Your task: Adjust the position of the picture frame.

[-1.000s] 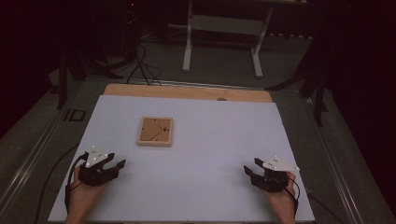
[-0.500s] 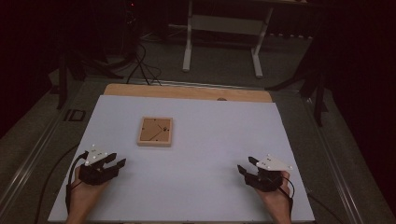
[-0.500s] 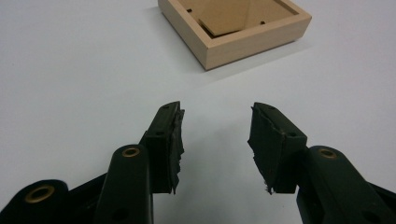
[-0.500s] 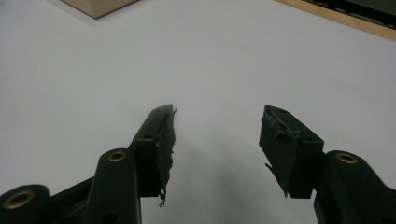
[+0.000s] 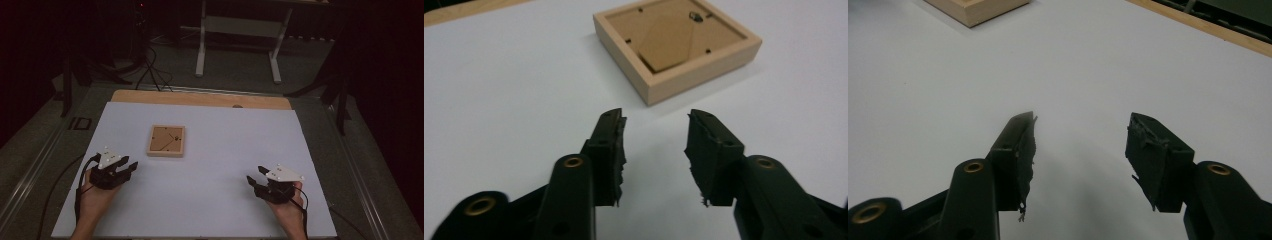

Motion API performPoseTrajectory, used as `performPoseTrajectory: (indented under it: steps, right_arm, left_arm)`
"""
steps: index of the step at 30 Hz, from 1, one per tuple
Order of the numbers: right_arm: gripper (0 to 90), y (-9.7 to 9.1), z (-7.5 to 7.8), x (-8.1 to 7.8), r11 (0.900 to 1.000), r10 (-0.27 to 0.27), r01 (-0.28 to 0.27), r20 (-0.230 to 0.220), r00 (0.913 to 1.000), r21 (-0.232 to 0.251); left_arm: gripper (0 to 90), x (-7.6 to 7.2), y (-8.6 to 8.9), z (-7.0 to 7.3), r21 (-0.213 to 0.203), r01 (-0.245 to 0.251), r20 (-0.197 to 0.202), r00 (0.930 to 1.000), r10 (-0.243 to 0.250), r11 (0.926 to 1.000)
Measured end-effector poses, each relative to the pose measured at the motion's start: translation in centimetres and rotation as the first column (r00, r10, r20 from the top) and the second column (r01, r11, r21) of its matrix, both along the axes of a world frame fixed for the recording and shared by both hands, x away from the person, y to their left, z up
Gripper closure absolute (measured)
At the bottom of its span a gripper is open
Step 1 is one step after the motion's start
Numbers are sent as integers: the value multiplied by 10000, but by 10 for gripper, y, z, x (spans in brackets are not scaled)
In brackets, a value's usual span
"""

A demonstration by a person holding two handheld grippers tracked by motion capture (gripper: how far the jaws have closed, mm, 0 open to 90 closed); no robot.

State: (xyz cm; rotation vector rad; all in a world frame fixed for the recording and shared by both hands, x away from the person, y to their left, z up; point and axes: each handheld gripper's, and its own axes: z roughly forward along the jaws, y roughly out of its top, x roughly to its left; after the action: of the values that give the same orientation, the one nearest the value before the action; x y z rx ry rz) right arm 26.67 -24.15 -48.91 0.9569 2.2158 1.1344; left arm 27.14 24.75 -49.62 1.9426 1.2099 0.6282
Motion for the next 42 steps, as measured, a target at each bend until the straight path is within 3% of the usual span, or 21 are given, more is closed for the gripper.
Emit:
performPoseTrajectory:
  steps: [12, 20, 29, 42]
  right_arm:
    - [442, -4, -6, -4, 9999, -131, 131, 11, 9999, 20]
    - [441, -8, -8, -3, 9997, -254, 254, -13, 9997, 13]
    - [441, -10, -9, -4, 9994, -333, 333, -17, 9994, -12]
    - [439, -11, -9, -5, 9994, -357, 357, -18, 9994, -30]
  left_arm:
    - [587, 24, -9, 3, -114, -112, 30, 9999, 113, 9999]
    - [600, 39, -12, -1, -484, -221, -109, 9997, 216, 9986]
    - [622, 53, -19, -4, -473, -138, -264, 9996, 125, 9988]
    - [638, 81, -21, -1, -231, -478, -434, 9980, 467, 9986]
